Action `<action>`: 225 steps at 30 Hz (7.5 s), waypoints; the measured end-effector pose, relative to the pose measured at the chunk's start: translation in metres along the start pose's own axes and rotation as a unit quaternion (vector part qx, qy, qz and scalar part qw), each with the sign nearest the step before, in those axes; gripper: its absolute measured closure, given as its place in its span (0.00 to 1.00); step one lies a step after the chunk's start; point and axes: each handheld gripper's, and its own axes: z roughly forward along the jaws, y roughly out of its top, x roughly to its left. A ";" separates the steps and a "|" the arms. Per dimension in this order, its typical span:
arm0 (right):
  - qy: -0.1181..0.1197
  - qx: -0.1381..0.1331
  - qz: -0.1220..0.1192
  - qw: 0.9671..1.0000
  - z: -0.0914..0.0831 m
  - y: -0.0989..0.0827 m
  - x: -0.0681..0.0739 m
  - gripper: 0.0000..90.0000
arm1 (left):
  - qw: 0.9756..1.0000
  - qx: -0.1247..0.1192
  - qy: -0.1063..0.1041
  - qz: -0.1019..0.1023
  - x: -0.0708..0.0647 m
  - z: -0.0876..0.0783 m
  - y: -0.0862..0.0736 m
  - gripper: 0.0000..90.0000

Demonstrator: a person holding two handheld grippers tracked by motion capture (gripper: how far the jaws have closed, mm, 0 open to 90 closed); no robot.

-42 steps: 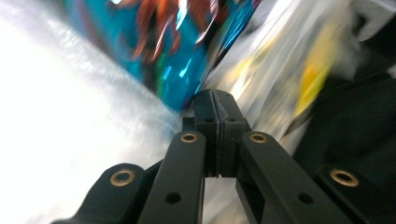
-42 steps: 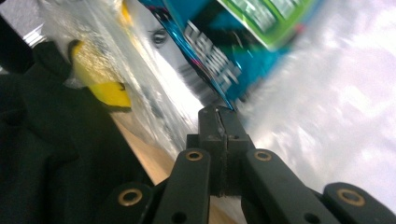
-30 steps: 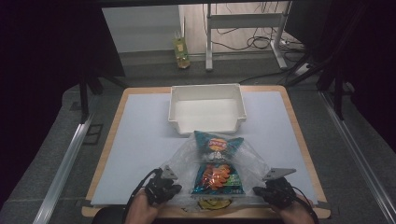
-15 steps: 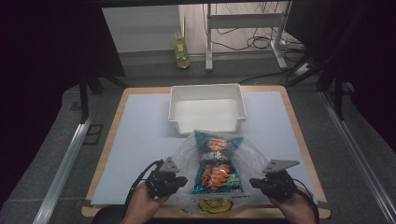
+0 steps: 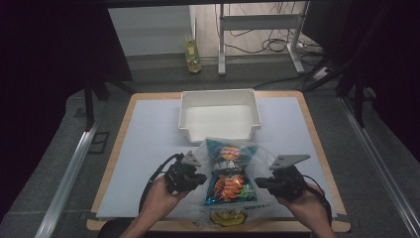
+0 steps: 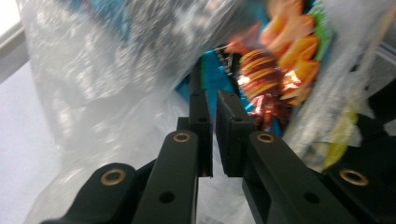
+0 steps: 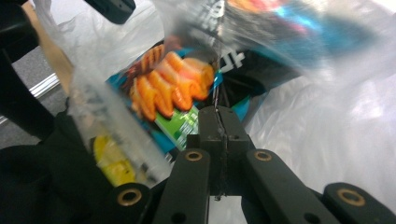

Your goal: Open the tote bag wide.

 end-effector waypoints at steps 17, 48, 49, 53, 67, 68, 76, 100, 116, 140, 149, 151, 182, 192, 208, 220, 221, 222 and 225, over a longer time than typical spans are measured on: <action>-0.045 0.050 -0.010 0.998 0.035 0.017 -0.014 0.99 | 0.998 0.041 0.044 0.010 0.007 0.018 0.006 0.99; -0.114 0.007 -0.001 0.993 0.048 0.064 -0.070 0.99 | 0.990 0.023 0.139 -0.025 0.065 0.042 0.057 0.99; -0.116 0.007 -0.002 0.993 0.049 0.065 -0.072 0.99 | 0.989 0.024 0.145 -0.026 0.067 0.042 0.059 0.99; -0.123 0.009 0.002 0.992 0.051 0.067 -0.078 0.99 | 0.987 0.025 0.157 -0.032 0.075 0.042 0.066 0.99; -0.120 0.015 0.027 0.992 0.064 0.065 -0.105 0.99 | 0.980 0.033 0.188 -0.049 0.099 0.058 0.075 0.99; -0.119 0.015 0.026 0.992 0.066 0.064 -0.107 0.99 | 0.980 0.035 0.187 -0.052 0.100 0.060 0.075 0.99; -0.107 0.018 0.043 0.993 0.077 0.057 -0.118 0.99 | 0.980 0.050 0.184 -0.058 0.106 0.076 0.072 0.99; -0.065 0.014 0.082 0.994 0.099 0.011 -0.122 0.98 | 0.987 0.052 0.141 -0.063 0.096 0.090 0.040 0.99; -0.065 0.000 0.078 0.995 0.090 0.020 -0.121 0.98 | 0.992 0.016 0.107 -0.061 0.089 0.065 0.065 0.99; -0.059 0.008 0.084 0.995 0.091 0.003 -0.120 0.98 | 0.991 0.058 0.090 -0.081 0.098 0.092 0.052 0.99; -0.063 0.028 0.059 0.996 0.091 -0.009 -0.105 0.98 | 0.990 0.069 0.100 -0.071 0.085 0.089 0.028 0.99; -0.066 0.029 0.055 0.996 0.090 -0.011 -0.105 0.98 | 0.990 0.070 0.102 -0.068 0.082 0.085 0.021 0.99; -0.122 0.041 0.042 0.991 0.043 -0.060 -0.084 0.99 | 0.993 0.027 0.086 -0.077 0.063 0.019 -0.079 0.99; -0.102 -0.026 0.054 0.993 0.012 -0.050 -0.080 0.96 | 0.992 -0.091 0.061 -0.058 0.049 -0.002 -0.077 0.93; -0.105 -0.053 0.018 0.993 -0.017 -0.035 -0.051 0.70 | 0.983 -0.172 0.053 -0.036 0.022 -0.025 -0.091 0.69; -0.090 -0.070 0.012 0.993 -0.037 -0.018 -0.036 0.58 | 0.980 -0.188 0.053 -0.033 0.016 -0.031 -0.098 0.53; -0.093 -0.068 0.010 0.993 -0.039 -0.016 -0.036 0.57 | 0.980 -0.189 0.056 -0.032 0.016 -0.032 -0.098 0.53; -0.088 -0.064 0.011 0.994 -0.040 -0.014 -0.035 0.56 | 0.980 -0.189 0.055 -0.029 0.015 -0.033 -0.098 0.50; -0.082 -0.058 0.008 0.995 -0.037 -0.011 -0.033 0.54 | 0.980 -0.189 0.053 -0.030 0.014 -0.032 -0.097 0.49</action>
